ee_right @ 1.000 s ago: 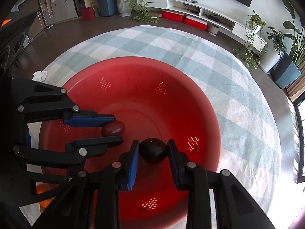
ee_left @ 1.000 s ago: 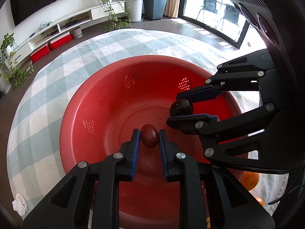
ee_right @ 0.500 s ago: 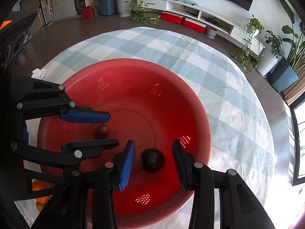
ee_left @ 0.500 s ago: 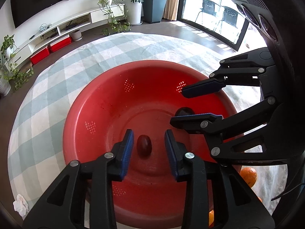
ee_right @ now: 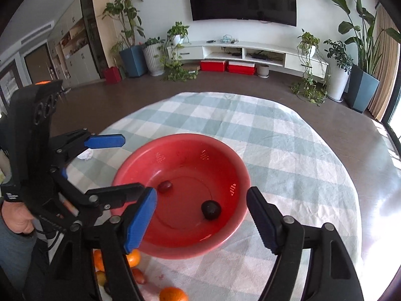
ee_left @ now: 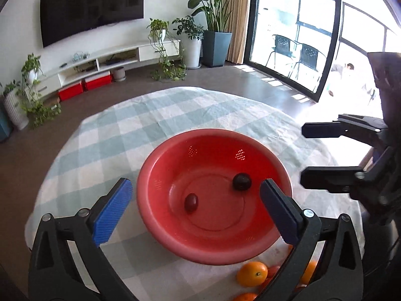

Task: Organize fruits
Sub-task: 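Move both tools back to the fruit pile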

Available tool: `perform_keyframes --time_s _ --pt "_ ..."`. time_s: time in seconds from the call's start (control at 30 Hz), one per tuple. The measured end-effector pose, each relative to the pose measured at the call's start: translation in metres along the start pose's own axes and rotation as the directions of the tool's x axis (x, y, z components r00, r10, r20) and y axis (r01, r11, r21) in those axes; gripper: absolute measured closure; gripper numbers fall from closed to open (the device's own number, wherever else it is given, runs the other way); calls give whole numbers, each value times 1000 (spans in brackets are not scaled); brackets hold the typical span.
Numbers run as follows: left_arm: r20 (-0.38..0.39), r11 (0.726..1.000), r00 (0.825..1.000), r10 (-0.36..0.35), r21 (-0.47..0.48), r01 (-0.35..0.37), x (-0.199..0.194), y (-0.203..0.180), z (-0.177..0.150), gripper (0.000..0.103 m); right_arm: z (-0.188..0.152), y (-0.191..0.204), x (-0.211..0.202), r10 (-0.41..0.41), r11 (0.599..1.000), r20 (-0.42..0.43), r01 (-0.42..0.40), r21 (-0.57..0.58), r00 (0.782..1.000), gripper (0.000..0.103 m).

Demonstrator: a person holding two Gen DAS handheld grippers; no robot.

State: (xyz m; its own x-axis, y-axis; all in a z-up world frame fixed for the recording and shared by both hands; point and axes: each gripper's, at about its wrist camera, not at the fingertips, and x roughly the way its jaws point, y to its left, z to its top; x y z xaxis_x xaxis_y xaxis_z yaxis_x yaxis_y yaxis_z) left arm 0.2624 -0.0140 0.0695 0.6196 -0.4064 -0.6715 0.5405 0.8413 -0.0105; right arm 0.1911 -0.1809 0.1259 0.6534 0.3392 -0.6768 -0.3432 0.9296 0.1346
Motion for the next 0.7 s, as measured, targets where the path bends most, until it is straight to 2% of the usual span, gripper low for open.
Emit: perform_keyframes --time_s 0.07,0.13,0.2,0.33,0.5,0.7 --pt "12 999 999 34 19 -35 -14 -5 -6 0 -15 9 -18 10 1000 44 -11 7 999 17" --pt "-37 999 998 47 20 -46 -21 -8 -13 0 -32 20 -33 8 1000 70 -8 -1 998 17" --pt "-53 998 997 52 21 -51 -32 -11 -24 0 -52 32 -44 -15 1000 83 17 -21 996 17" --pt "-23 997 997 69 38 -69 -65 -24 -48 0 -96 50 -61 -8 1000 102 11 -29 995 17" --pt "-46 997 997 63 -44 -65 -87 -32 -96 0 -134 48 -56 43 997 5 -43 71 999 38" --pt "-118 991 990 74 -100 -86 -81 -37 -134 0 -150 56 -38 46 997 -69 -41 68 997 50"
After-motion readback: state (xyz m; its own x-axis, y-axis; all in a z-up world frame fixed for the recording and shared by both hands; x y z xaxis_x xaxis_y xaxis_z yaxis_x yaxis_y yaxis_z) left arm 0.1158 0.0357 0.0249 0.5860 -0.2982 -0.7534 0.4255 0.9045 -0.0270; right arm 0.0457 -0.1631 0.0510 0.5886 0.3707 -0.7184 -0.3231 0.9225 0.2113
